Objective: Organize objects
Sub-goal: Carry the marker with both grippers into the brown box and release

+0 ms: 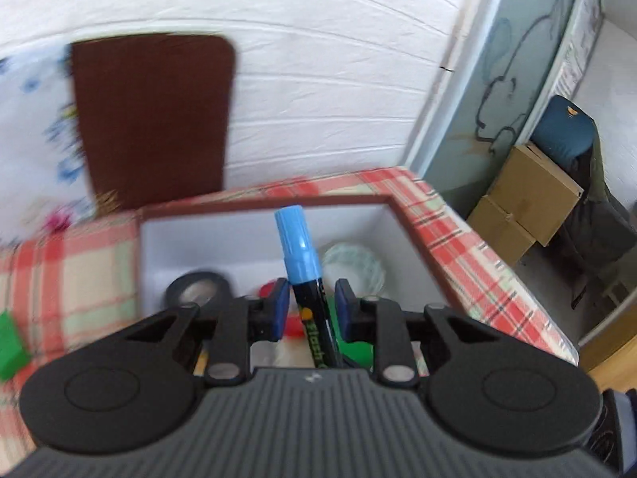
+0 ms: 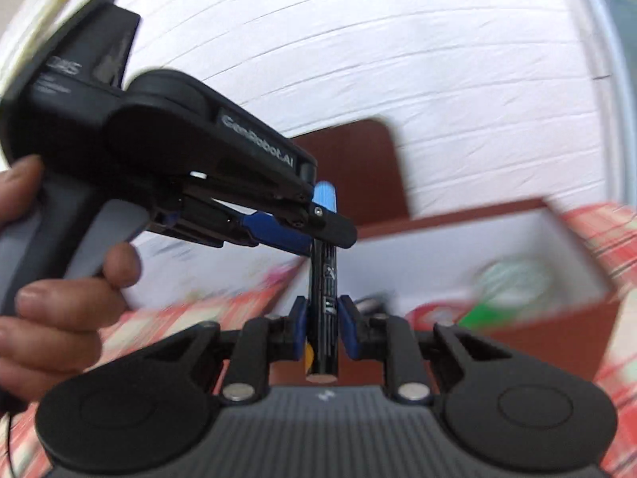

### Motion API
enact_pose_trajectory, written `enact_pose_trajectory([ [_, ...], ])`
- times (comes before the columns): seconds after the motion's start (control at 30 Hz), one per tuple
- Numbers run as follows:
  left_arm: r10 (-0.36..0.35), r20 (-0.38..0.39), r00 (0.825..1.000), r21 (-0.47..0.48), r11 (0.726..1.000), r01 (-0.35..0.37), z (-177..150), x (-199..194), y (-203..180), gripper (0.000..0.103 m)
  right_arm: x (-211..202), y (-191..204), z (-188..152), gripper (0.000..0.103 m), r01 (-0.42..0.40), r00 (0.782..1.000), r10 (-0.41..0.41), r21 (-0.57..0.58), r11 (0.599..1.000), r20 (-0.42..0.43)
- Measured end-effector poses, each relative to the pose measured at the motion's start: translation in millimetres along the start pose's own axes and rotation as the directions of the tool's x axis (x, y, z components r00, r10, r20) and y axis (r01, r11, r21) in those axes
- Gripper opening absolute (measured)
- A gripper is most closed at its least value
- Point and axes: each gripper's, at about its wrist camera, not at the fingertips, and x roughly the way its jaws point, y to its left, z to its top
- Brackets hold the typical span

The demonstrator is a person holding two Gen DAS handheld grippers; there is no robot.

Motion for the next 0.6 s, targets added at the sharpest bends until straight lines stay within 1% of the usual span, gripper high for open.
enact_pose_trajectory([
  [0.07, -0.009, -0.016, 1.0, 0.033, 0.999, 0.01, 9, 31, -13, 0.027, 19, -25, 11, 0.018, 0.055, 0.998, -0.055, 0.007, 0.998, -0.018],
  [0.17, 0.021, -0.03, 0.999, 0.052, 0.998, -0.019, 13, 67, -20, 0.027, 49, -57, 20, 0.018, 0.1, 0.992, -0.099, 0.011, 0.995, -0.074],
  [0.2, 0.036, -0.035, 0.999, 0.049, 0.998, -0.034, 13, 76, -18, 0.029, 59, -63, 20, 0.019, 0.108, 0.99, -0.107, 0.006, 0.994, -0.096],
  [0.23, 0.067, -0.036, 0.997, 0.044, 0.997, -0.065, 13, 82, -16, 0.03, 69, -68, 19, 0.022, 0.104, 0.988, -0.103, -0.002, 0.995, -0.115],
  [0.27, 0.101, -0.039, 0.994, 0.04, 0.994, -0.099, 12, 87, -12, 0.033, 77, -70, 16, 0.026, 0.112, 0.986, -0.113, -0.015, 0.994, -0.122],
  [0.3, 0.129, -0.048, 0.99, 0.039, 0.991, -0.127, 10, 91, -8, 0.033, 82, -71, 13, 0.031, 0.13, 0.984, -0.133, -0.028, 0.991, -0.122],
  [0.33, 0.145, -0.064, 0.987, 0.031, 0.989, -0.144, 8, 92, -2, 0.033, 85, -70, 10, 0.034, 0.149, 0.981, -0.153, -0.039, 0.988, -0.119],
  [0.37, 0.137, -0.069, 0.988, 0.012, 0.991, -0.136, 6, 86, 5, 0.033, 85, -70, 8, 0.034, 0.153, 0.982, -0.156, -0.039, 0.988, -0.11],
  [0.4, 0.124, -0.062, 0.99, -0.006, 0.992, -0.124, 4, 79, 11, 0.033, 81, -69, 7, 0.034, 0.147, 0.984, -0.149, -0.028, 0.989, -0.094],
  [0.43, 0.126, -0.046, 0.991, -0.014, 0.992, -0.127, 3, 70, 15, 0.033, 74, -67, 5, 0.034, 0.143, 0.987, -0.143, -0.013, 0.99, -0.068],
  [0.5, 0.158, -0.013, 0.987, -0.006, 0.987, -0.158, -3, 50, 18, 0.033, 57, -64, 2, 0.034, 0.147, 0.989, -0.147, 0.006, 0.989, -0.016],
  [0.6, 0.211, 0.018, 0.977, 0.037, 0.977, -0.211, -20, 18, 15, 0.033, 27, -55, -8, 0.034, 0.162, 0.985, -0.164, 0.041, 0.986, 0.053],
])
